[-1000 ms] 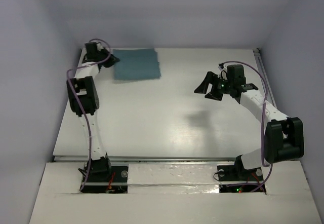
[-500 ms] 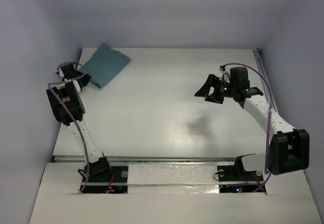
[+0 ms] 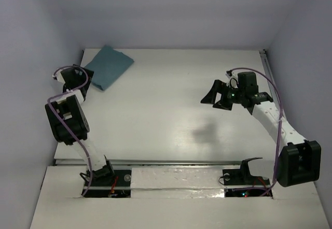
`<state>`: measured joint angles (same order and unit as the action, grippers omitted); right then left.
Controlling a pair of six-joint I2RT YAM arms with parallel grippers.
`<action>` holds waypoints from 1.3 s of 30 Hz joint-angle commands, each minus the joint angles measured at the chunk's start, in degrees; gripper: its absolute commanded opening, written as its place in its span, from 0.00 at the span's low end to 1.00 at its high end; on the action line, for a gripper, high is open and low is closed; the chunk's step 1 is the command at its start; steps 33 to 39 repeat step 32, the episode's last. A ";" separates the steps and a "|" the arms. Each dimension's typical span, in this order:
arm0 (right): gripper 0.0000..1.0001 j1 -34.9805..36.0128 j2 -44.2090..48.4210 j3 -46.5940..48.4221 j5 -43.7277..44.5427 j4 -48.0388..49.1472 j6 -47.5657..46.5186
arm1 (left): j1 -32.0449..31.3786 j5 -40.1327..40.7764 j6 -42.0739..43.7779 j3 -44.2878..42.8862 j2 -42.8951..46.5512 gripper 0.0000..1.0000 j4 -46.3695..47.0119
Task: Fold and stack the t-shirts
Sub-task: Put the neatly folded tshirt into the corner of the board with the left arm
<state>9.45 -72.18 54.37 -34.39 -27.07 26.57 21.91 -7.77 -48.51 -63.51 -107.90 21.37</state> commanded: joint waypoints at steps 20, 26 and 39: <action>1.00 0.48 18.39 15.31 8.62 -8.42 4.11 | -21.99 -17.88 3.26 15.85 62.88 0.99 -14.97; 1.00 0.48 25.24 18.49 17.77 -12.74 3.14 | -25.25 -21.06 4.55 14.56 70.01 0.99 -17.57; 1.00 0.48 27.80 17.00 20.06 -13.36 2.70 | -26.75 -19.74 6.86 10.95 70.81 0.99 -22.33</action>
